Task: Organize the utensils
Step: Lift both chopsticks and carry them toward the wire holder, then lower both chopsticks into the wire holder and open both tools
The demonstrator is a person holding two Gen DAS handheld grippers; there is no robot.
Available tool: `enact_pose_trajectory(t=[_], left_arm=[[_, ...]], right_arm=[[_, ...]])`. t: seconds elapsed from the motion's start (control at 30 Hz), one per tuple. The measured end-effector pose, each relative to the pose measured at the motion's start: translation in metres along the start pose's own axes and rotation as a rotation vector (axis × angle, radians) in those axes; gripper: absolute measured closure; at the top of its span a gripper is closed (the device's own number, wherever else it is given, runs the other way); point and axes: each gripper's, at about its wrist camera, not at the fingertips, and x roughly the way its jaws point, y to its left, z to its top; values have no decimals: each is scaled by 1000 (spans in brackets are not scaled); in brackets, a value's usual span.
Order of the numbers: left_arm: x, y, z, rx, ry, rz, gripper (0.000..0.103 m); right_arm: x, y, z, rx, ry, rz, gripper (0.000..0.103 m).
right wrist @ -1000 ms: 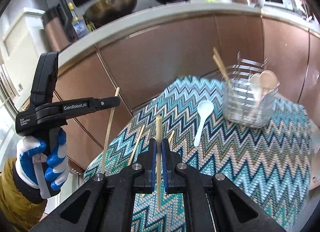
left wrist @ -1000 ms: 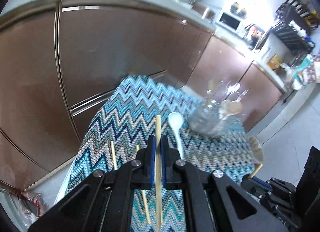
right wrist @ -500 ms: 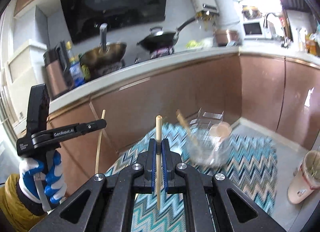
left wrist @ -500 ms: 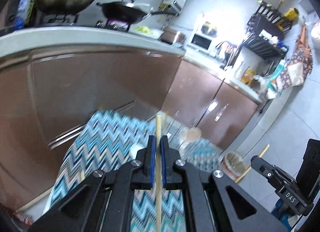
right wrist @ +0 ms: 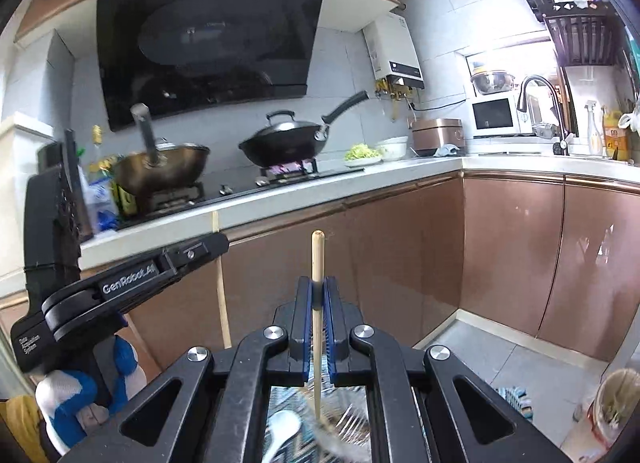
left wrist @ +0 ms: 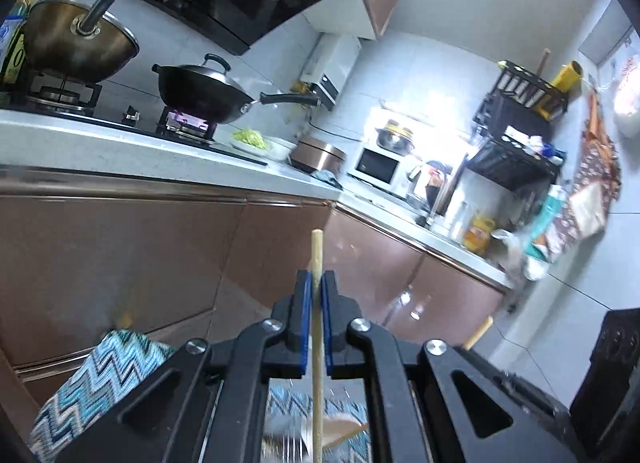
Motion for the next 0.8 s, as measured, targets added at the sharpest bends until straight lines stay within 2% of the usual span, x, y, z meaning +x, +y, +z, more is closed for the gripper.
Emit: enact_pose_trajectory(t=[0.1,0.3,0.4,0.5,0.57,0.67,0.8], left_arm=[[40,10,-13,-29,-7,47,98],[89,24,-51,-16,-1,133,98],[94,29,-67,3,-19,169,98],[88,33,-73,-2,-9,175,92],[79,34,-70,3,-14,174,74],[55,34,-61,13,-36,185,64],[19,33,-49,32,-32,215,52]], right_arm=[[27,-11,-12,-4,26,-7,97],[60,-20,-38,-30,86,-18,97],[69,-23,-51,-31,113,-24,97],[68,-25,-58,-24,124,-31,96],[64,-25,-60,-19,123,-42,81],[51,-24,-57,-8,106,-64,67],[26,-20,-51,18,77,-86,55]])
